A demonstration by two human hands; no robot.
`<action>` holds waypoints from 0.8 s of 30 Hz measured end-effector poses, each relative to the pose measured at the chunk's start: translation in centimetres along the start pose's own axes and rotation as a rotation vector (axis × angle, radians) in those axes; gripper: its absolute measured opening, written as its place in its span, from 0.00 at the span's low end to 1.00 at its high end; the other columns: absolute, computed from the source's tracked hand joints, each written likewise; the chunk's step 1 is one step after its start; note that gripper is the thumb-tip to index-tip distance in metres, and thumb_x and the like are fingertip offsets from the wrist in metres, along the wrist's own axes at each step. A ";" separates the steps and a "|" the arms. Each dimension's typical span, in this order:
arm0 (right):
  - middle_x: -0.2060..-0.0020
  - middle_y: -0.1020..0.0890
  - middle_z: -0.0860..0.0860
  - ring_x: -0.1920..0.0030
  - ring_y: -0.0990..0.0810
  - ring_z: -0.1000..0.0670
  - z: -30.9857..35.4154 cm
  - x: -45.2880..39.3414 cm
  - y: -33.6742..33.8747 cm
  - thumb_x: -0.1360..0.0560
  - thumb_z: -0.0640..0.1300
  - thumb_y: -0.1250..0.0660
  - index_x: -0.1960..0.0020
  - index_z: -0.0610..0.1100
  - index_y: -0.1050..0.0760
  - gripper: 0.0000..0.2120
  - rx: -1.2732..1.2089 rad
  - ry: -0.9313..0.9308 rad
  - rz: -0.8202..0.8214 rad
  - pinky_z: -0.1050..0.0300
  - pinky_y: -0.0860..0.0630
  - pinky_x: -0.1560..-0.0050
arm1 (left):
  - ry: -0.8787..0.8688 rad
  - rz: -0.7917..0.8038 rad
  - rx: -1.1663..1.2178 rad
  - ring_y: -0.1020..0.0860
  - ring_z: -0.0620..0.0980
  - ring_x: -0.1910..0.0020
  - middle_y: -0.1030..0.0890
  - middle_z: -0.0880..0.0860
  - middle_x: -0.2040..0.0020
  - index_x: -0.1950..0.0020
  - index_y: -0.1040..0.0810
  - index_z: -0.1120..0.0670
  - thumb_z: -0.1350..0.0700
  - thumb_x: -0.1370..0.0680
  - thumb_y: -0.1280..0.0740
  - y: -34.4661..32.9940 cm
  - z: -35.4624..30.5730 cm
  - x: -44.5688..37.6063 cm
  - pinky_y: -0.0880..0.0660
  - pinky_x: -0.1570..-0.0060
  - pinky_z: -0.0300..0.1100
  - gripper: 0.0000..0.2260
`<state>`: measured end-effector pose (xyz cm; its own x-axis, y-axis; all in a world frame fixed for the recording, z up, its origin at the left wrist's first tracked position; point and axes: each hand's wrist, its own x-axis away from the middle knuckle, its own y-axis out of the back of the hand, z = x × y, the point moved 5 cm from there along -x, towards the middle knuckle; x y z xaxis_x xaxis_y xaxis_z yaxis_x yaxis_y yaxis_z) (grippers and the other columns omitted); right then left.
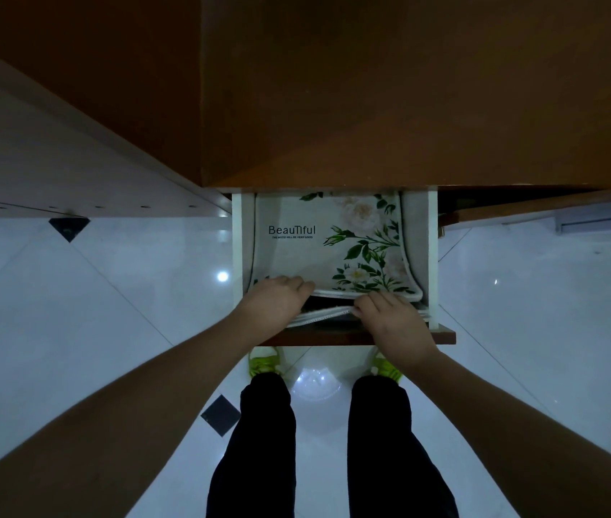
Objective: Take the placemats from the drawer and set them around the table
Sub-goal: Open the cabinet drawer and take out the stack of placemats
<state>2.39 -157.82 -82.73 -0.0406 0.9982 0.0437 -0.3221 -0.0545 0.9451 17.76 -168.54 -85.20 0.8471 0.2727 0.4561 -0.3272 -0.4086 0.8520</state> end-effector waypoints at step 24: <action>0.58 0.18 0.47 0.57 0.23 0.46 0.3 -0.1 3.3 0.20 0.46 0.40 0.52 0.42 0.21 0.11 0.016 -0.072 -0.141 0.55 0.32 0.51 | 0.104 -0.190 0.058 0.20 0.54 0.59 0.20 0.55 0.54 0.46 0.20 0.55 0.63 0.45 0.19 2.9 -2.4 3.2 0.26 0.70 0.42 0.28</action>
<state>1.58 -158.06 -79.56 0.0717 0.9952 -0.0672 -0.3050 0.0860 0.9485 18.54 -166.75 -80.62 0.8425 0.4369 0.3151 -0.1384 -0.3898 0.9105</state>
